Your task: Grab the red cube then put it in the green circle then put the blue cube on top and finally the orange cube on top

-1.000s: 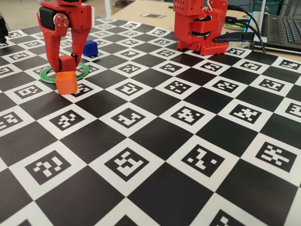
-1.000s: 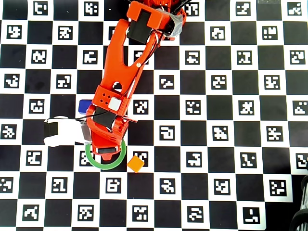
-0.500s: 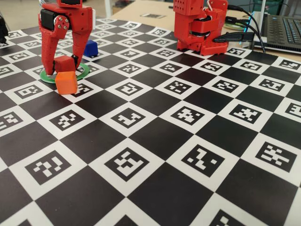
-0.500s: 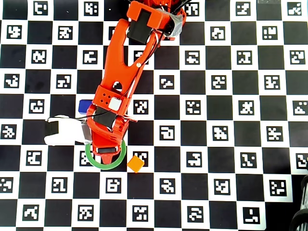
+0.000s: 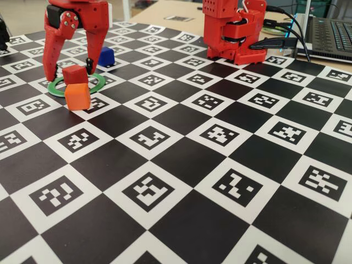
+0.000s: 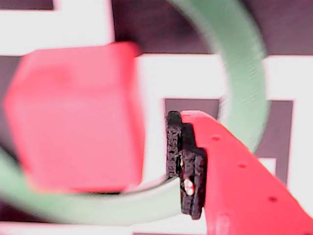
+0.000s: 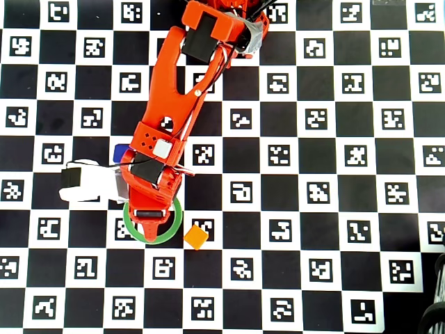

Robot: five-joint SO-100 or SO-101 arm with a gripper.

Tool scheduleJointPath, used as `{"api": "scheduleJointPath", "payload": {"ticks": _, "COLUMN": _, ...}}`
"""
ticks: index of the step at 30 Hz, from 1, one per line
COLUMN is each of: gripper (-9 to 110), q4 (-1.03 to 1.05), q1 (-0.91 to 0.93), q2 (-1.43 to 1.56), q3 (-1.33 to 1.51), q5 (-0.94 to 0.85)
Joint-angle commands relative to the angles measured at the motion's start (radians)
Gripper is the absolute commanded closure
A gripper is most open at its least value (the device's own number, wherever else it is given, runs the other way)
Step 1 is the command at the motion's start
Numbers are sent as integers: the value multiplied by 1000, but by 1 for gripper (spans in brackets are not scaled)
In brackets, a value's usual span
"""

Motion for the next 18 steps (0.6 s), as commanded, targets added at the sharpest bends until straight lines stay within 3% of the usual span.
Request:
{"api": "scheduleJointPath", "payload": {"ticks": 1, "gripper": 62, "q4": 58, "q1": 8, "q2": 156, "q3": -140, "q5": 15}}
{"api": "scheduleJointPath", "payload": {"ticks": 10, "gripper": 59, "q4": 342, "q1": 34, "q2": 302, "q3": -253, "q5": -97}}
{"api": "scheduleJointPath", "payload": {"ticks": 18, "gripper": 56, "q4": 442, "q1": 124, "q2": 495, "q3": -100, "q5": -169}}
